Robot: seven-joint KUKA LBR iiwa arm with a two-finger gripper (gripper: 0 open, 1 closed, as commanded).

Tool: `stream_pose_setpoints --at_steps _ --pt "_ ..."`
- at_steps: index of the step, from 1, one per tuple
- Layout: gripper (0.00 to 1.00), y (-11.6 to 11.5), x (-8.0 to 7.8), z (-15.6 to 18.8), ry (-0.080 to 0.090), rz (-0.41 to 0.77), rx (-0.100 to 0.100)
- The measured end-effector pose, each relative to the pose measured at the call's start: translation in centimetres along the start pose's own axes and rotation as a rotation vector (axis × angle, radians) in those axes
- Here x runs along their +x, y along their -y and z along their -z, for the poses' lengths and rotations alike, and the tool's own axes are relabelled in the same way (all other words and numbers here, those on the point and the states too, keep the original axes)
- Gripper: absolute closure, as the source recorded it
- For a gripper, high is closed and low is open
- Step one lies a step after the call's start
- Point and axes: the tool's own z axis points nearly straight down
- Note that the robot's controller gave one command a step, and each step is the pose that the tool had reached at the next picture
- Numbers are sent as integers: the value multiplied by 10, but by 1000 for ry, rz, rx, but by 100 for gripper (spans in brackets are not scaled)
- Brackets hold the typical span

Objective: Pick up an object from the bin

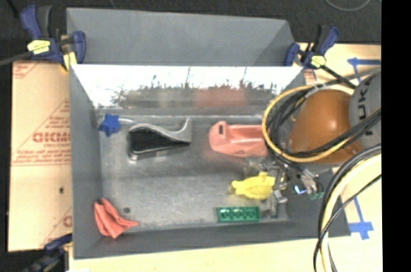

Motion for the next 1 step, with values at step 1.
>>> stream_pose_setpoints --at_steps 1 --pt "100 -17 4 -12 2 186 2"
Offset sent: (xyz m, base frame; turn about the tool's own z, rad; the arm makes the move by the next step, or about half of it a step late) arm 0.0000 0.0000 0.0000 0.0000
